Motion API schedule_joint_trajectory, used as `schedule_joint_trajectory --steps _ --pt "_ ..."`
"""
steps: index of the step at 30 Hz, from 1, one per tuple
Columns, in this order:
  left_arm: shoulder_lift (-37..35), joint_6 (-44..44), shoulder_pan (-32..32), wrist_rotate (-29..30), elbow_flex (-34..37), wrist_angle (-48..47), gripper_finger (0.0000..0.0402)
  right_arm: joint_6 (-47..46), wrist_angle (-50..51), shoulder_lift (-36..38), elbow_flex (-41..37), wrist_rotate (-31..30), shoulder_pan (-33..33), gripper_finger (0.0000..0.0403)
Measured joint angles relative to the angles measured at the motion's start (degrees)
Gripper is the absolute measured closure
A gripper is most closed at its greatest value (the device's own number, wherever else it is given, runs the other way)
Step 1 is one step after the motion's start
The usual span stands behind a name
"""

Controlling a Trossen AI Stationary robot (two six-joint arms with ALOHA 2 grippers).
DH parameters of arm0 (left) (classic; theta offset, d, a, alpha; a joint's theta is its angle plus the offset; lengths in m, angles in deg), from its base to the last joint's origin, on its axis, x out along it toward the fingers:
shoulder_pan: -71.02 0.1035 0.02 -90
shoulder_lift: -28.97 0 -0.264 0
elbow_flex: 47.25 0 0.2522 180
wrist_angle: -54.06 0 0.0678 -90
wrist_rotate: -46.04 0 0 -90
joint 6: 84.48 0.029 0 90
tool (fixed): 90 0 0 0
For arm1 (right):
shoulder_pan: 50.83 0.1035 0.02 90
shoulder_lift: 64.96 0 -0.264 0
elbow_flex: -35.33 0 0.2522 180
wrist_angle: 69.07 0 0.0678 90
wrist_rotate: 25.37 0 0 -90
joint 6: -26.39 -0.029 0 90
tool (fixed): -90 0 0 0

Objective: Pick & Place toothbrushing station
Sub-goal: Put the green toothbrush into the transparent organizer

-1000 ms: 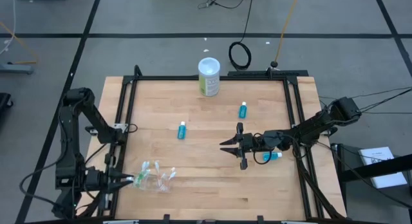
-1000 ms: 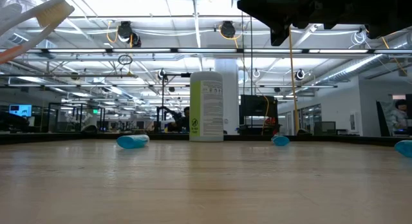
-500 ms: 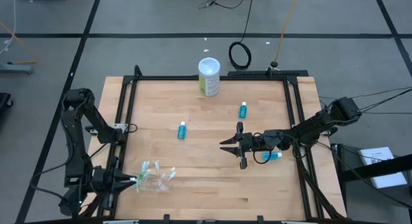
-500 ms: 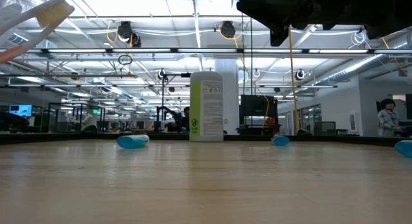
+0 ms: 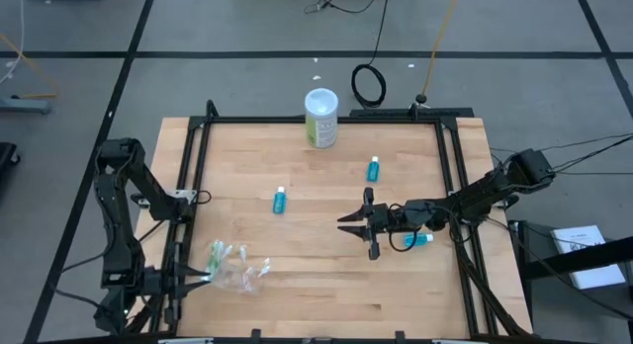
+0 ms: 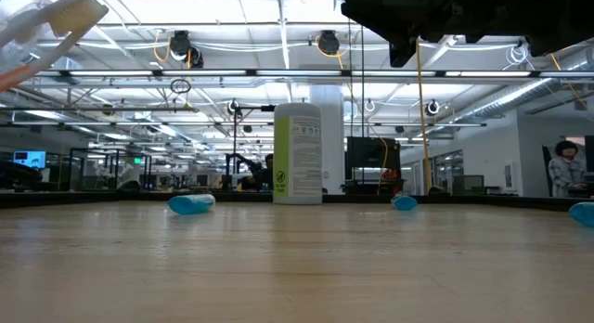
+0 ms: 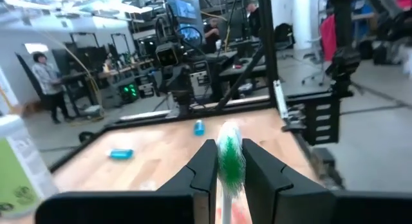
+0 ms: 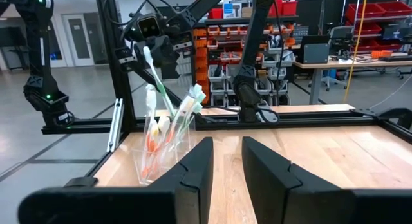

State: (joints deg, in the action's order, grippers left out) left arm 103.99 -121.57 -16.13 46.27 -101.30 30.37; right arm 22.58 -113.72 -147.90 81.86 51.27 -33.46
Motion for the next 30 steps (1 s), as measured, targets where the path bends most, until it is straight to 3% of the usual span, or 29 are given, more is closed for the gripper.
schedule_joint_trajectory --steps 6,12,23,30 --pt "-0.02 -5.44 -0.20 -0.44 -0.04 -0.05 0.0334 0.13 0.02 0.00 0.00 0.00 0.00 0.0330" --pt "-0.04 -6.07 -0.05 -5.78 -0.07 0.02 0.0329 0.15 0.02 0.00 0.00 0.00 -0.02 0.0330" --pt "-0.13 -12.44 2.35 -6.21 -0.22 -0.55 0.0324 0.07 0.02 0.00 0.00 -0.02 -0.02 0.0330" --pt "-0.13 -15.15 3.95 -6.59 -0.22 -0.99 0.0272 0.00 0.02 0.00 0.00 -0.02 -0.02 0.0330"
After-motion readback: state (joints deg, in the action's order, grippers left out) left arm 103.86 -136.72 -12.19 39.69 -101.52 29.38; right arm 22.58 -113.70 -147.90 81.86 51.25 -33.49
